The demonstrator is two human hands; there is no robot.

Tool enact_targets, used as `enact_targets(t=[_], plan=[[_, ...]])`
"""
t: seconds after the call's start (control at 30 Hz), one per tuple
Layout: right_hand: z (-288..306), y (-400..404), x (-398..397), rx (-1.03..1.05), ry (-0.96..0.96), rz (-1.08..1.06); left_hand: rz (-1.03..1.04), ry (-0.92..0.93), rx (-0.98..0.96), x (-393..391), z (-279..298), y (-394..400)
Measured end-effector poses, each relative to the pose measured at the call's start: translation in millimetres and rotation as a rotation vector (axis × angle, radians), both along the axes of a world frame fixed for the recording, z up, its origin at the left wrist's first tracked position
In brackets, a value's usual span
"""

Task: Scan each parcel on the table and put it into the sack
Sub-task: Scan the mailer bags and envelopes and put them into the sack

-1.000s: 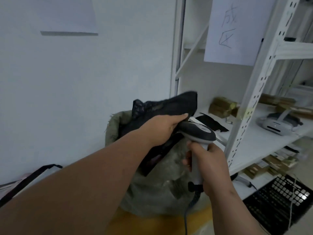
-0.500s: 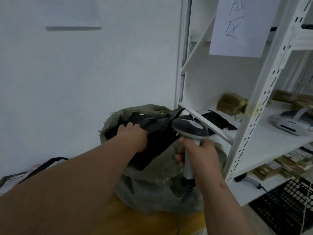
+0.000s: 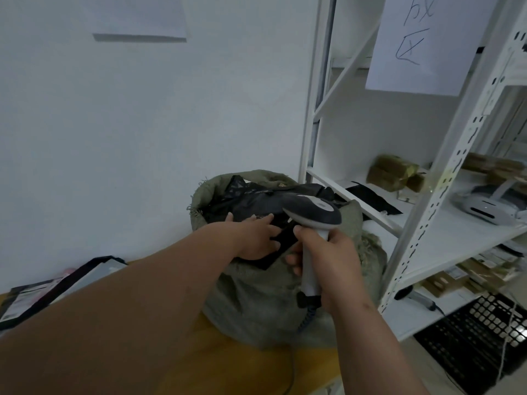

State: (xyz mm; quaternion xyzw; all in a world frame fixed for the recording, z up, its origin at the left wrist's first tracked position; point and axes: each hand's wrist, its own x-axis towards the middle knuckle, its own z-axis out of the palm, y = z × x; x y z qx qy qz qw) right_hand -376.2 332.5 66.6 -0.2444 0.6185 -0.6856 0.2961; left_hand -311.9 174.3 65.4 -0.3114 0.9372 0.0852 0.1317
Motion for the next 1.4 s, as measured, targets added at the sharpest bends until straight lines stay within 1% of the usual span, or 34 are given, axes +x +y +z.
enact_targets(t=[0.03, 0.07, 0.13, 0.2, 0.23, 0.33, 0.4, 0.47, 0.63, 0.77, 0.9, 1.07, 1.17, 1.27, 1.4], plan=[[0, -1, 6, -0.001, 0.002, -0.001, -0.021, 0.029, -0.047, 6, -2, -2], [0, -2, 13, -0.004, -0.001, -0.003, -0.024, 0.098, -0.095, 13, -3, -5], [1, -6, 29, -0.012, 0.001, 0.0, 0.015, 0.284, -0.163, 31, -2, -13], [2, -13, 48, -0.029, 0.004, 0.016, 0.056, 0.43, -0.175, 54, 1, -21], [1, -17, 59, -0.038, 0.001, 0.027, 0.082, 0.473, -0.17, 68, 1, -26], [-4, -36, 97, -0.026, 0.025, 0.081, 0.27, 0.562, -0.157, 122, -7, -39], [-13, -51, 126, 0.011, 0.05, 0.116, 0.393, 0.577, -0.162, 162, -16, -44], [-24, -67, 155, 0.058, 0.077, 0.157, 0.462, 0.579, -0.146, 198, -26, -51], [-51, -103, 225, 0.139, 0.077, 0.271, 0.624, 0.55, -0.009, 285, -60, -74], [-70, -127, 264, 0.202, 0.061, 0.335, 0.747, 0.473, 0.027, 343, -90, -86], [-87, -155, 287, 0.248, 0.04, 0.355, 0.864, 0.509, 0.19, 385, -125, -102], [-112, -195, 301, 0.318, -0.012, 0.352, 0.993, 0.486, 0.274, 417, -162, -122], [-126, -218, 301, 0.351, -0.059, 0.346, 1.049, 0.506, 0.328, 426, -181, -138], [-140, -243, 293, 0.392, -0.083, 0.33, 1.08, 0.514, 0.349, 422, -195, -156], [-165, -272, 275, 0.444, -0.102, 0.311, 1.057, 0.52, 0.381, 397, -211, -184]])
